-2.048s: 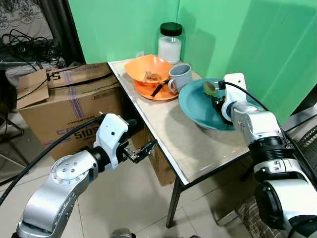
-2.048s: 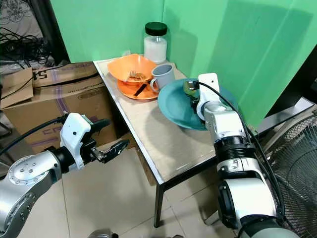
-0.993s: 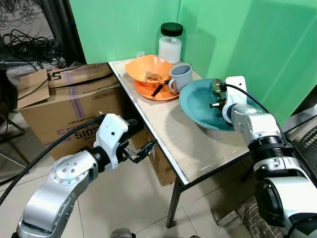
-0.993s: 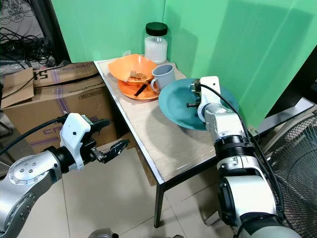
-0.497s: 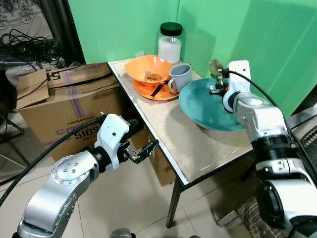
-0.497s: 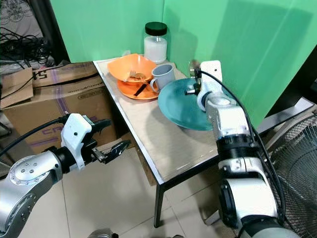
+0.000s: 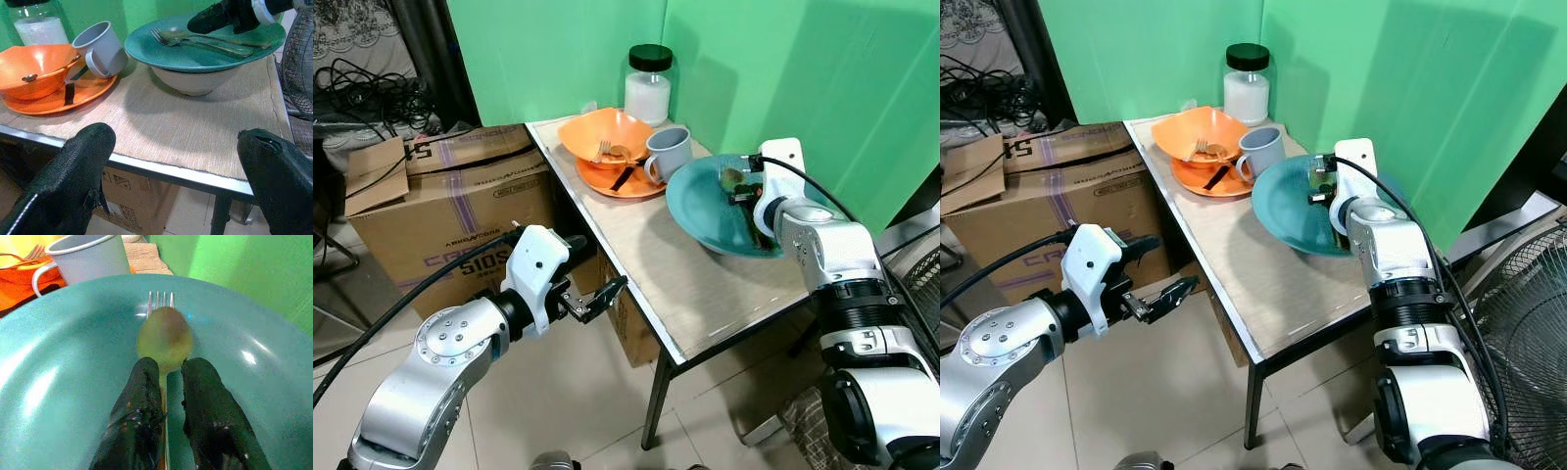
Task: Setting the table
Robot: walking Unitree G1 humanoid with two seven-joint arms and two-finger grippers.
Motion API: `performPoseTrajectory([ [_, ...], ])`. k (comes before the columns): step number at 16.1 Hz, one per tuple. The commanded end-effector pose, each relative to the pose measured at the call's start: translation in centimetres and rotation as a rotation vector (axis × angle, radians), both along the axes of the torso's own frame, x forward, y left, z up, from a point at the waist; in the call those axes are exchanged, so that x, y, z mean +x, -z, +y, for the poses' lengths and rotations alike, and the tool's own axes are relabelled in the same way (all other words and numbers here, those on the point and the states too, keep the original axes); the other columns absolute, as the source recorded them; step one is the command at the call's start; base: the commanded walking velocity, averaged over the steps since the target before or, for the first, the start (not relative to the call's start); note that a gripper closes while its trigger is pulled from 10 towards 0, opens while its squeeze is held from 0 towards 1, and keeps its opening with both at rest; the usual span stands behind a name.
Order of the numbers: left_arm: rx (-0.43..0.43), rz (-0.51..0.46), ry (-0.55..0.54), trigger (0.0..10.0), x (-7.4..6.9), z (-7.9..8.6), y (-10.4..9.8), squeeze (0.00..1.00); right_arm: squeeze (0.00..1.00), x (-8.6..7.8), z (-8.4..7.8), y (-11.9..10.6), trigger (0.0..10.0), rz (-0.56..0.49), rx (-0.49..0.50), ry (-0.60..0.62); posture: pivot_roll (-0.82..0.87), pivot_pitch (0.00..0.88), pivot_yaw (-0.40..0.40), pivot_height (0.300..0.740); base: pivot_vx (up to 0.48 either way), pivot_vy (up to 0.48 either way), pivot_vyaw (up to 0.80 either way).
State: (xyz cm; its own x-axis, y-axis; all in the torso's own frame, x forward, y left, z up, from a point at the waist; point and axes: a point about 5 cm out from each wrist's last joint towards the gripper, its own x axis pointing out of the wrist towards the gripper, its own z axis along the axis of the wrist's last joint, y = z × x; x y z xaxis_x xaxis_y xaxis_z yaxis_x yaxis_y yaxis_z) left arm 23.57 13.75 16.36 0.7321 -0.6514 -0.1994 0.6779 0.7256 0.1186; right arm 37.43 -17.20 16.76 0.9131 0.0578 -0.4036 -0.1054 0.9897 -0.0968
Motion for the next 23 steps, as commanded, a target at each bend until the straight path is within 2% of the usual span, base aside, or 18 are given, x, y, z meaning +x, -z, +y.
performPoseTrajectory([
  [1,0.012,-0.007,0.008,10.0,0.1,-0.1,0.0,0.00,1.00,0.0,-0.1,-0.6,10.0,-0.010,-0.006,-0.005,0.20,0.000,-0.037,0.740,0.000,0.000,0.00],
  [5,0.010,-0.007,0.004,10.0,0.1,-0.1,0.0,0.00,1.00,0.2,-0.1,-1.3,10.0,-0.025,-0.015,-0.015,0.20,0.000,-0.039,0.740,0.000,0.000,0.00],
  [7,0.010,-0.007,0.002,10.0,0.1,-0.1,0.0,0.00,1.00,-0.2,0.1,-1.3,10.0,0.002,-0.034,-0.047,0.19,0.000,-0.039,0.740,0.000,0.000,0.00],
  [10,0.010,-0.005,0.003,10.0,0.1,-0.2,0.1,0.00,1.00,-0.2,-0.8,-0.6,10.0,0.015,-0.065,0.009,0.19,0.000,-0.034,0.740,0.000,0.000,0.00],
  [11,0.010,-0.005,0.002,10.0,0.2,-0.2,0.0,0.00,0.00,0.0,-1.2,-0.5,10.0,0.009,-0.062,0.030,0.19,0.000,-0.034,0.740,0.000,0.000,0.00],
  [16,0.012,-0.007,0.000,10.0,0.3,-0.1,0.0,0.00,0.00,0.3,-2.2,-0.2,10.0,0.007,-0.100,0.059,0.19,0.000,-0.034,0.740,0.000,0.000,0.00],
  [18,0.013,-0.008,-0.002,10.0,0.3,-0.1,0.0,0.00,0.00,0.3,-2.6,0.0,10.0,0.008,-0.146,0.064,0.19,0.000,-0.034,0.740,0.000,0.000,0.00],
  [21,0.013,-0.009,-0.001,10.0,0.3,-0.1,0.0,0.00,0.00,0.3,-2.6,0.0,10.0,0.005,-0.159,0.047,0.19,0.000,-0.031,0.740,0.000,0.000,0.00],
  [22,0.013,-0.009,0.000,10.0,0.3,-0.1,0.0,0.00,0.00,0.3,-2.5,0.0,9.7,0.004,-0.163,0.036,0.19,0.000,-0.031,0.740,0.000,0.000,0.00],
  [23,0.013,-0.010,0.000,10.0,0.3,-0.1,0.0,0.00,0.00,0.3,-2.5,0.0,6.5,0.007,-0.163,0.032,0.19,0.000,-0.031,0.740,0.000,0.000,0.00],
])
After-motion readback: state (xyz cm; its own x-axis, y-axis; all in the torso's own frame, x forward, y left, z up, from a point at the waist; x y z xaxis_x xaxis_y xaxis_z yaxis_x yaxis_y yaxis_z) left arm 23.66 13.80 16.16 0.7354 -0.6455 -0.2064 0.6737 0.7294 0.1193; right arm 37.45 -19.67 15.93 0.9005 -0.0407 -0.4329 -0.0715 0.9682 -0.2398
